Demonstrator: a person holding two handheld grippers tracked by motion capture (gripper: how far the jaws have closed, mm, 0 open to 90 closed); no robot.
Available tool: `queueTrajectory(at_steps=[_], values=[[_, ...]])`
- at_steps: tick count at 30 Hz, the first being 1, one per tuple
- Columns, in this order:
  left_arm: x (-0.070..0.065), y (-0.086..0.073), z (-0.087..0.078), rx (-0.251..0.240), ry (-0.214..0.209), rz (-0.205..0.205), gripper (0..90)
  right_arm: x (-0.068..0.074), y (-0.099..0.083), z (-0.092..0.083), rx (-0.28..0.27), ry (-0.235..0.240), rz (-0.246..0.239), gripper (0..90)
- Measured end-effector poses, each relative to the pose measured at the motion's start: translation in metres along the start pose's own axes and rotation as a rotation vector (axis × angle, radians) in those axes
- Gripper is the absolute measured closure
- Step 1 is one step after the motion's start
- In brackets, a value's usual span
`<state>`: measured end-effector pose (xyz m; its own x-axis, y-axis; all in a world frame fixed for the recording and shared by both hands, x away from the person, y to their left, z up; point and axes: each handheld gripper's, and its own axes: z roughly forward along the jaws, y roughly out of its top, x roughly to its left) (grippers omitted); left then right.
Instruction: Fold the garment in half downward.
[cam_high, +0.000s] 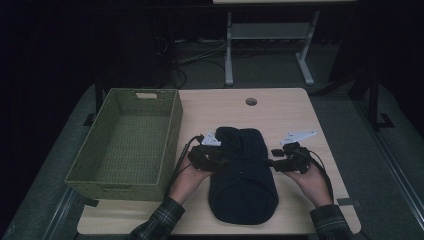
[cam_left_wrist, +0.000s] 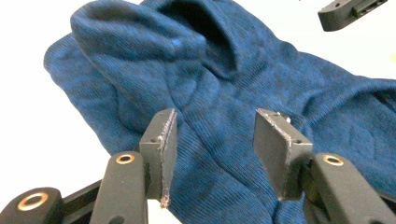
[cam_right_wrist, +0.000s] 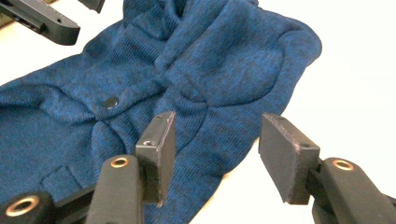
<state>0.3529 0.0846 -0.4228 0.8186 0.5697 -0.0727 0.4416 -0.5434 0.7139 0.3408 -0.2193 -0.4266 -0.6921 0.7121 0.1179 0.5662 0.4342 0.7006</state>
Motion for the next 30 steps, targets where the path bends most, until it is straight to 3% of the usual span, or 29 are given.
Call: queueTrajectory(at_steps=[13, 24, 30], values=[[0.024, 0.02, -0.006, -0.05, 0.046, -0.031, 47.6, -0.022, 0.018, -0.002, -0.05, -0.001, 0.027, 42.0], [0.051, 0.036, -0.004, -0.087, 0.113, -0.07, 47.3, -0.036, 0.039, 0.009, -0.058, -0.003, 0.034, 43.0], [0.067, 0.042, 0.005, -0.103, 0.144, -0.104, 47.5, -0.045, 0.052, 0.02, -0.064, -0.006, 0.029, 43.6]])
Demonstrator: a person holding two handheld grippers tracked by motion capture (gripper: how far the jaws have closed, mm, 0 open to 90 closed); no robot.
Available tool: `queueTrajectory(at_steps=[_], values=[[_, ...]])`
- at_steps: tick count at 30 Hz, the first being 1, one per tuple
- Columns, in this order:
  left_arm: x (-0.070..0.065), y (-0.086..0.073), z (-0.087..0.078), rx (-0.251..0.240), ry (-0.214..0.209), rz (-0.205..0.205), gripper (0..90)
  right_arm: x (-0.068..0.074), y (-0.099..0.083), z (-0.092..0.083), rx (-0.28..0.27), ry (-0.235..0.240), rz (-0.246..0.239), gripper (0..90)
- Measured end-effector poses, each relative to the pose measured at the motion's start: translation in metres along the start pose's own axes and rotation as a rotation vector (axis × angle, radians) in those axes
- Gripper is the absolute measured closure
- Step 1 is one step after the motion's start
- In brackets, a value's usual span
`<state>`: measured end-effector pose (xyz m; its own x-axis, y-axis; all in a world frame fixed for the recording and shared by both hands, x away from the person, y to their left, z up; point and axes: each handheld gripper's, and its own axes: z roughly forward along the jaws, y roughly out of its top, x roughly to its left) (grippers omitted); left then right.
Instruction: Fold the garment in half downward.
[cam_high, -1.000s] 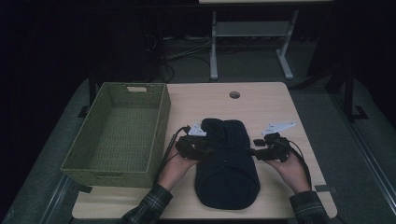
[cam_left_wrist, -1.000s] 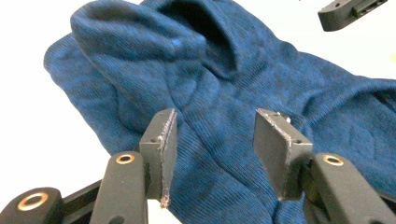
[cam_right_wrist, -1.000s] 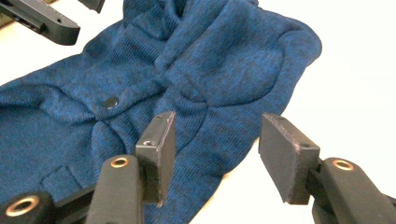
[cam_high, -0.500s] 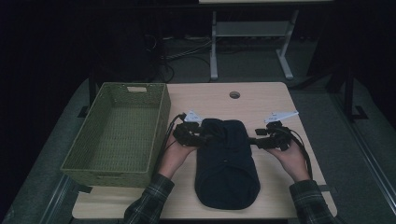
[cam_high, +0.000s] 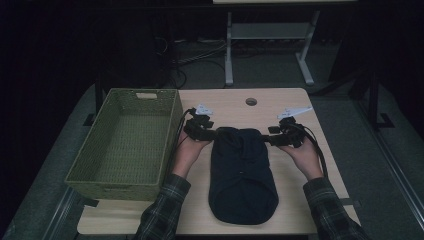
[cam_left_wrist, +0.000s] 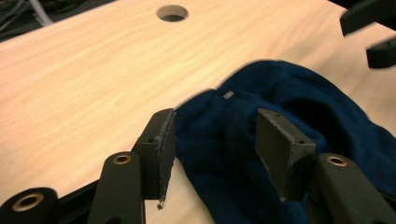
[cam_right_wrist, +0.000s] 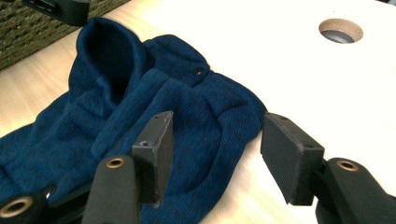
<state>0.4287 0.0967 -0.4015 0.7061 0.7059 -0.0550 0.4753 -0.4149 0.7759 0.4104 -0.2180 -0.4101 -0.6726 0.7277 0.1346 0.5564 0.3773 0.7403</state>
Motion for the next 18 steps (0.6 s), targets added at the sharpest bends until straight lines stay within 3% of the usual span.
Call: queueTrajectory(at_steps=[2, 4, 7, 9, 18], values=[[0.006, 0.0, 0.005, 0.002, 0.013, -0.023, 47.8, -0.003, 0.005, 0.006, 0.023, 0.001, 0.009, 42.8], [0.011, 0.001, 0.012, 0.007, 0.03, -0.032, 47.9, -0.004, 0.008, 0.01, 0.003, -0.013, -0.003, 44.1], [0.02, 0.002, 0.022, 0.012, 0.054, -0.046, 48.0, -0.006, 0.015, 0.019, 0.028, -0.015, 0.001, 43.1], [0.024, 0.003, 0.029, 0.023, 0.062, -0.059, 48.0, -0.007, 0.018, 0.022, 0.015, -0.022, 0.0, 43.6], [0.032, -0.008, 0.062, 0.104, 0.047, -0.084, 47.5, -0.014, 0.029, 0.033, 0.007, -0.041, 0.011, 43.4]])
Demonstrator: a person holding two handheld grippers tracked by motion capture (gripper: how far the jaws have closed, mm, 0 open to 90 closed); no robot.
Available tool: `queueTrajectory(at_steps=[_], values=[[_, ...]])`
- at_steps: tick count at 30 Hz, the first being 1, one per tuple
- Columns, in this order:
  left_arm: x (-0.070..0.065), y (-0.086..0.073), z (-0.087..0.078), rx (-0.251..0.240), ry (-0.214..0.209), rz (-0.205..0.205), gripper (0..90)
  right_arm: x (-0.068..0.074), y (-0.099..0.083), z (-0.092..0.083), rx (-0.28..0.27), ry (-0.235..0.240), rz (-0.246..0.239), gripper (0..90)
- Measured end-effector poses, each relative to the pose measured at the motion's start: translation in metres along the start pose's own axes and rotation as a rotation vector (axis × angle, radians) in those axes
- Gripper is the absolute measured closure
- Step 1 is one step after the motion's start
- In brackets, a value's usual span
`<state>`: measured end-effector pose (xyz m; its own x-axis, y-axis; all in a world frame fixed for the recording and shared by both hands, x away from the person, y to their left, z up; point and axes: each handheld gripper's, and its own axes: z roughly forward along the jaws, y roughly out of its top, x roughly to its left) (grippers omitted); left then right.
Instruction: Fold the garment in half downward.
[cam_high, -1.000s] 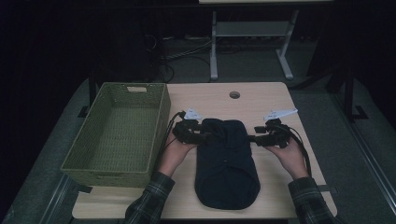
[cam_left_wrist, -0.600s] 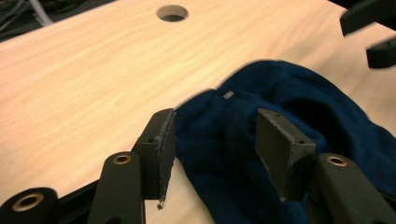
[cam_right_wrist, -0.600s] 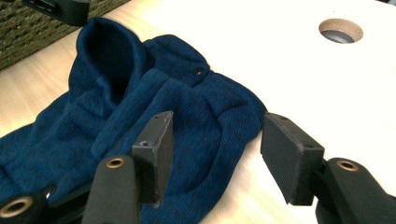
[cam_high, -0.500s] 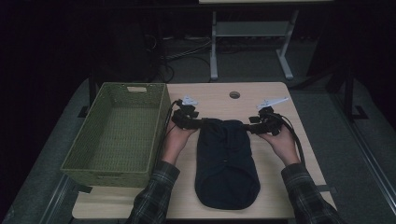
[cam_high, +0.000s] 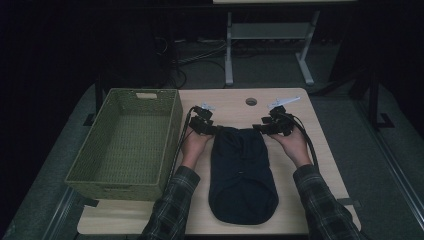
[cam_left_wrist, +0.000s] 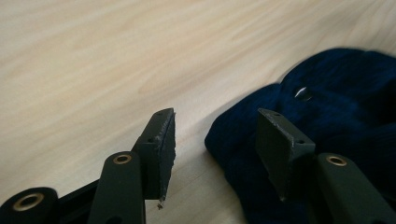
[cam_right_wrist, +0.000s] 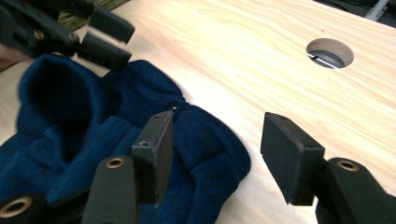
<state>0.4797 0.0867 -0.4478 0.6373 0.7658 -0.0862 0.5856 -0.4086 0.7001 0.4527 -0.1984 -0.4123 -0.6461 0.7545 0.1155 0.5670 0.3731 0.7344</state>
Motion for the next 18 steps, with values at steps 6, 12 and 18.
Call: queueTrajectory(at_steps=[6, 12, 18], values=[[0.005, -0.006, 0.012, 0.033, -0.01, -0.007, 48.4, -0.01, 0.006, 0.011, 0.012, -0.018, 0.016, 44.5], [0.007, -0.006, 0.015, 0.043, -0.026, -0.006, 52.0, -0.023, 0.002, 0.033, 0.053, -0.025, 0.063, 44.8], [0.008, -0.007, 0.016, 0.042, -0.044, -0.023, 53.3, -0.026, -0.002, 0.049, 0.112, -0.041, 0.053, 46.7]])
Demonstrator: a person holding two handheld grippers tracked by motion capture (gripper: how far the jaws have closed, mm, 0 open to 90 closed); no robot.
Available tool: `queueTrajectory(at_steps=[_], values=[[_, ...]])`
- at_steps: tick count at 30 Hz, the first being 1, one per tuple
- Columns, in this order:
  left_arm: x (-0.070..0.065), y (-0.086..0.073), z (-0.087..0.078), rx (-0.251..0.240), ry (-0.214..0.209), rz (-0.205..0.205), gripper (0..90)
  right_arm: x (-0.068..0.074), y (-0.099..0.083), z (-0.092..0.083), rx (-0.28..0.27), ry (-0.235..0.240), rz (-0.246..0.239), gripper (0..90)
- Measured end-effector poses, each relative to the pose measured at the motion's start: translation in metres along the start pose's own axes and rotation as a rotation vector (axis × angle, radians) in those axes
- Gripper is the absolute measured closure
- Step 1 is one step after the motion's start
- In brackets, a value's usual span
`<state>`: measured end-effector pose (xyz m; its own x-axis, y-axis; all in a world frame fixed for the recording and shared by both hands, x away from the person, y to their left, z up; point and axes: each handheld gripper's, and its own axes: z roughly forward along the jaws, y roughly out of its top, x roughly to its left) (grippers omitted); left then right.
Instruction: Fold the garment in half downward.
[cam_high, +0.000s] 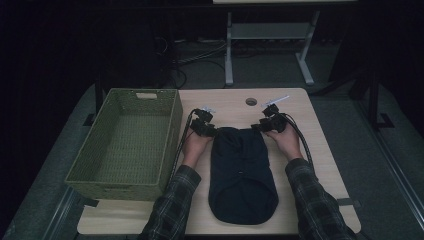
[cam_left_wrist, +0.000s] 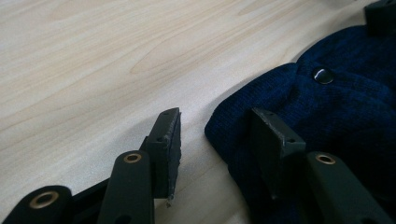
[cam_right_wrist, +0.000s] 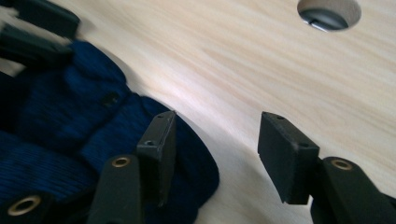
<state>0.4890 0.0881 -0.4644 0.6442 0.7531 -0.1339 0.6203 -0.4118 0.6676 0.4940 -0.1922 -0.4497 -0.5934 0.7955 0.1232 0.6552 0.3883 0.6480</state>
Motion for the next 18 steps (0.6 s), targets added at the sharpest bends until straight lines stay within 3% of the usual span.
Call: queueTrajectory(at_steps=[3, 11, 18], values=[[0.001, 0.0, 0.0, 0.005, -0.01, -0.006, 55.4, -0.002, -0.003, 0.003, 0.012, 0.018, 0.016, 47.5], [0.0, 0.0, 0.001, 0.005, -0.023, 0.002, 59.8, 0.0, -0.009, 0.007, 0.05, 0.058, -0.006, 54.9], [-0.002, 0.001, 0.001, 0.016, -0.064, 0.01, 75.7, 0.005, -0.012, 0.008, 0.043, 0.078, -0.018, 76.2]])
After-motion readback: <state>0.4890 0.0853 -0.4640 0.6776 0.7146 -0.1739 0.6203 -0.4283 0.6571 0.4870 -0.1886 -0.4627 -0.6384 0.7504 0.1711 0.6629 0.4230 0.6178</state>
